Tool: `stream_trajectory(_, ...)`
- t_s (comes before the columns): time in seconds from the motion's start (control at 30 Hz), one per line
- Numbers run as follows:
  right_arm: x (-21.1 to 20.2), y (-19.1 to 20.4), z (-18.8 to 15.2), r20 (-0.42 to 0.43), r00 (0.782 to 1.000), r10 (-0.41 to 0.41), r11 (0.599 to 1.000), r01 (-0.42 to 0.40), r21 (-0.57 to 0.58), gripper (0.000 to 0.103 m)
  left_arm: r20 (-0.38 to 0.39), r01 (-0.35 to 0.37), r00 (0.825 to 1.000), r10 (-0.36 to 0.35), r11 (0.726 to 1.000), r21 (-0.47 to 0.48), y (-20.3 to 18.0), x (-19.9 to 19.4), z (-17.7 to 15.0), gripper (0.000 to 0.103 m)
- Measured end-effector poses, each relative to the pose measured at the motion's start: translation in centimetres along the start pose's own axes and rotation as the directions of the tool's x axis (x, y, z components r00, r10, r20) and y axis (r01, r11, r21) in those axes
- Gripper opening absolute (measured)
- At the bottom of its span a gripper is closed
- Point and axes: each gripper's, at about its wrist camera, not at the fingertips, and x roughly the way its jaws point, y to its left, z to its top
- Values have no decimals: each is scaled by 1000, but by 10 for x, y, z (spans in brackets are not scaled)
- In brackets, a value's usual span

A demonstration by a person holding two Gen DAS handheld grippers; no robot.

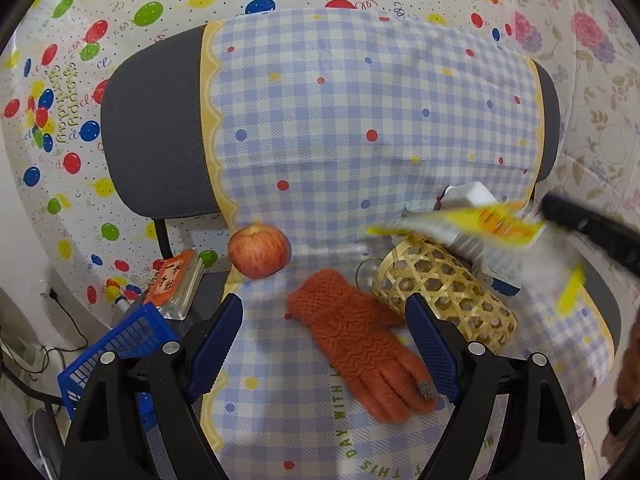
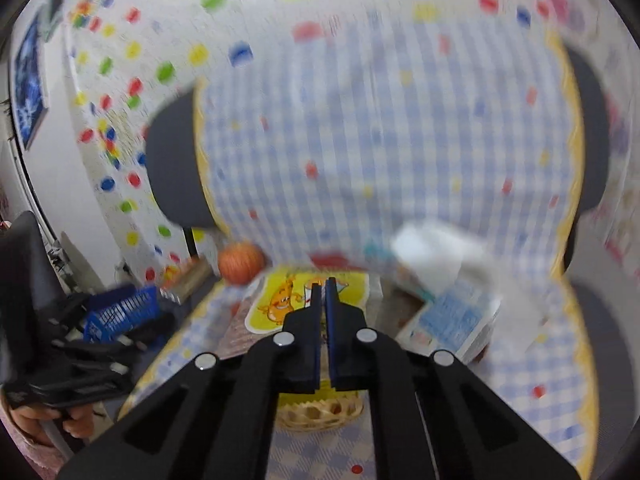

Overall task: Collect trash
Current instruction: 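Grasp the yellow snack pouch with the right tool and lift it, then grasp the orange glove with the left tool while the right tool holds the pouch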

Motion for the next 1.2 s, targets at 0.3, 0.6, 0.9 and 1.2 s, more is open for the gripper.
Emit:
stream_trajectory(0.3,-95,-3,-3,173,960,-222,967,239,-87,3,-24,19,1000,-19,1000,3,-8,-1,-18,83)
stream_trajectory(0.6,-62,-68,-104,-119,929,-351,936,351,-25,2,-131,48,990,-46,999,6,-34,26,-57,83)
stream_trajectory(0.9,-66,-83,-123,-158,928,-339,935,351,56,50,-219,9,975,-20,999,-47,-50,87,-57,86)
stream_trajectory(1.2,-77,-98,-124,-166,934,-317,934,338,117,56,-235,99,964,-123,989,-111,-37,107,-67,61)
